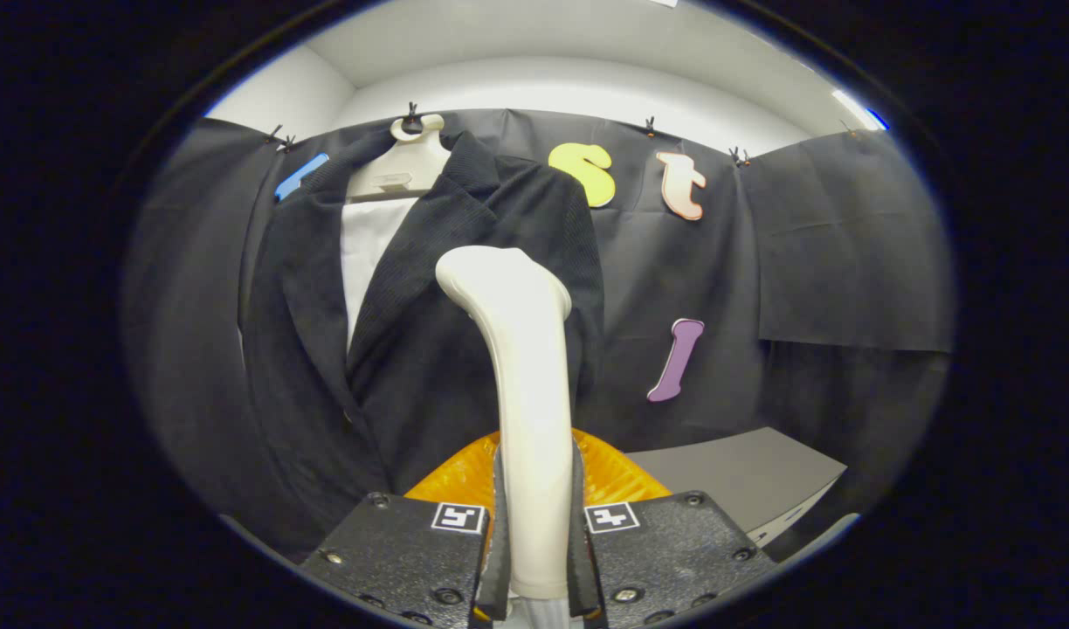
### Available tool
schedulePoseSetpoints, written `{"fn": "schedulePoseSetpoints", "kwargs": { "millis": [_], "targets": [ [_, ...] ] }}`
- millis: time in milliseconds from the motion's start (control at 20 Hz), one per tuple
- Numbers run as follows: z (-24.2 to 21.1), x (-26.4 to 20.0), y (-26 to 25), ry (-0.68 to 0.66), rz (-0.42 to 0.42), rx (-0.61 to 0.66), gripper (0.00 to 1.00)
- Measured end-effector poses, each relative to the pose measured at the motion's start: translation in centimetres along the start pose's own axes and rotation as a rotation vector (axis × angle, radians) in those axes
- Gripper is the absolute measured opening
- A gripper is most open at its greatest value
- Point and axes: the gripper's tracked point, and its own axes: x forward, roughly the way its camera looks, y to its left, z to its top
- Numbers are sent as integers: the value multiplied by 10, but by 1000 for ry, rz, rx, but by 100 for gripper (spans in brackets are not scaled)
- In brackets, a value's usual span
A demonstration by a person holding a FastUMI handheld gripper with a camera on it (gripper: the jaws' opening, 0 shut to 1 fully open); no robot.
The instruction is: Iron the clothes twice with a garment steamer, once on the left side and once on the right side.
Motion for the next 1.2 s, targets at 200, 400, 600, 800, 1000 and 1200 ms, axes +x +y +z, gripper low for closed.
{"fn": "schedulePoseSetpoints", "kwargs": {
  "millis": [200, 400, 600, 800, 1000, 1200],
  "targets": [
    [-21, -5, 0, 30, 8, -21, 28],
    [-42, -10, -1, 60, 14, -44, 28],
    [-66, -13, -1, 92, 6, -72, 29],
    [-91, -16, 0, 126, 3, -98, 29],
    [-118, -19, -2, 176, -2, -121, 29],
    [-136, -21, -4, 206, -16, -137, 29]
  ]
}}
